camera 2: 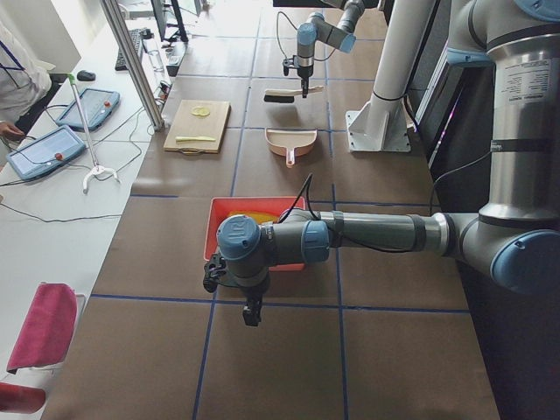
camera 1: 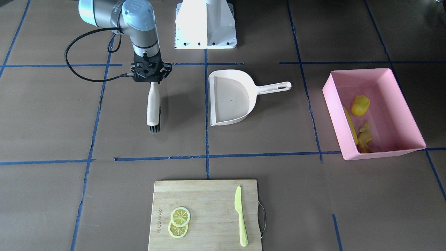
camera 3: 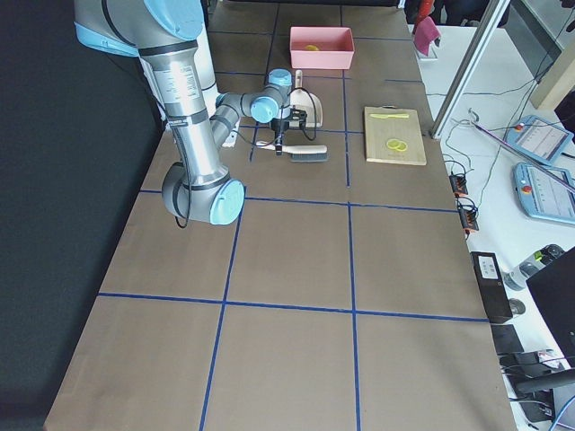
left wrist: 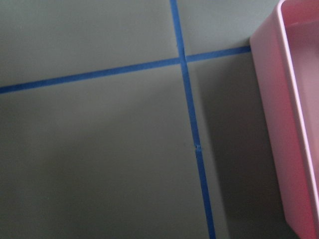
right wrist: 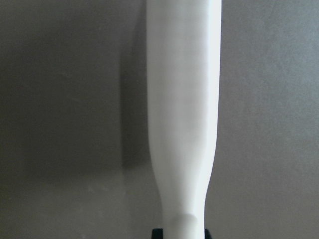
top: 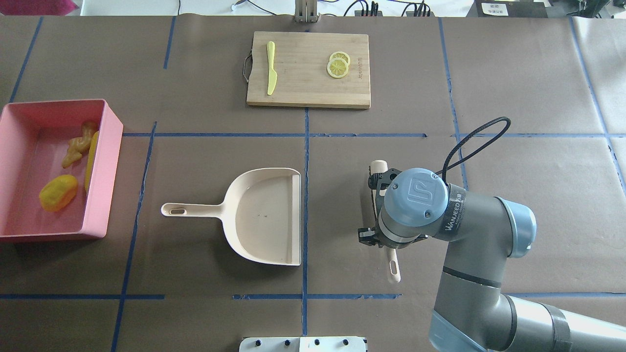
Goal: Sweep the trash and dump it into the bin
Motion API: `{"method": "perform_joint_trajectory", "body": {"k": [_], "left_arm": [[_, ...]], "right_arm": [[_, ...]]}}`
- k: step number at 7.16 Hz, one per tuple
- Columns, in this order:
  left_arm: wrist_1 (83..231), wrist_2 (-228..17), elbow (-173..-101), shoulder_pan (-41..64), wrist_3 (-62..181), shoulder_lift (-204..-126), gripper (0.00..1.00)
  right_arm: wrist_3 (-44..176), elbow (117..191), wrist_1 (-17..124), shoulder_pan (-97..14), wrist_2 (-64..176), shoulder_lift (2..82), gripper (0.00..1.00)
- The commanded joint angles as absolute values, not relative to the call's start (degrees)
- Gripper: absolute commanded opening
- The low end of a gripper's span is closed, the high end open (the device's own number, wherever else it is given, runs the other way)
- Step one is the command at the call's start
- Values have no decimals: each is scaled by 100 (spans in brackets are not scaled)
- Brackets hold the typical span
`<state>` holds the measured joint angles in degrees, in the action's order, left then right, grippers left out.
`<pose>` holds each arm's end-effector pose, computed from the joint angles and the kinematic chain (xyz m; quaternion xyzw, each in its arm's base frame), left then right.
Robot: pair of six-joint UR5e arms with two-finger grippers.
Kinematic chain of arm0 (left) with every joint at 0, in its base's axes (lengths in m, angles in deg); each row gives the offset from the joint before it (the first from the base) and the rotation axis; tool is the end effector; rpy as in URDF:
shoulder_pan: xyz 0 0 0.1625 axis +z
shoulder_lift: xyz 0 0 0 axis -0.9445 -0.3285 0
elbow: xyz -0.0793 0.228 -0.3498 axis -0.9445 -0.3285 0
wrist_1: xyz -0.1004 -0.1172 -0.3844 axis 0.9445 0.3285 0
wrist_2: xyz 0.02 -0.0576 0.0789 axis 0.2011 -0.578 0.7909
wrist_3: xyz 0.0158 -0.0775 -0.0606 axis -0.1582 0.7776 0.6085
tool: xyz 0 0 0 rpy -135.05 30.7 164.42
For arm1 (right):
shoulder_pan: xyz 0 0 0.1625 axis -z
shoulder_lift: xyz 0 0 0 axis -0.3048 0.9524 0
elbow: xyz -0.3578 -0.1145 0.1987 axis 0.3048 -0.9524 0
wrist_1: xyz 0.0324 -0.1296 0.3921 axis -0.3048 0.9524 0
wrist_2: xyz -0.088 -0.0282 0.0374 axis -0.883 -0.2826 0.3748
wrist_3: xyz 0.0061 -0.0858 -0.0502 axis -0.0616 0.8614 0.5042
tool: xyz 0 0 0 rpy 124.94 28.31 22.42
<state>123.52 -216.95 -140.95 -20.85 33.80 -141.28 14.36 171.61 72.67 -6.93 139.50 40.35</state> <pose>-0.0786 -0.4504 0.6647 -0.0124 0.3698 0.0543 0.9275 -0.4866 -0.3391 0.3093 -0.0026 -0.3393 -0.0227 0.9404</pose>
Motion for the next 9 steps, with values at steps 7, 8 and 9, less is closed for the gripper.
{"method": "perform_joint_trajectory", "body": {"k": [7,8,9], "left_arm": [[12363,-21707,-14123,-2085,3375,-14116,100],[12363,-21707,-14124,-2085,3375,-14116,100],[12363,-21707,-14124,-2085,3383,-14116,100]], "right_arm": [[4689,17231,5239,-3472,15635,7915,0],[4830,17231,5239,-3551,15635,8040,0],[4831,17223,5239,-3552,15635,8128,0]]}}
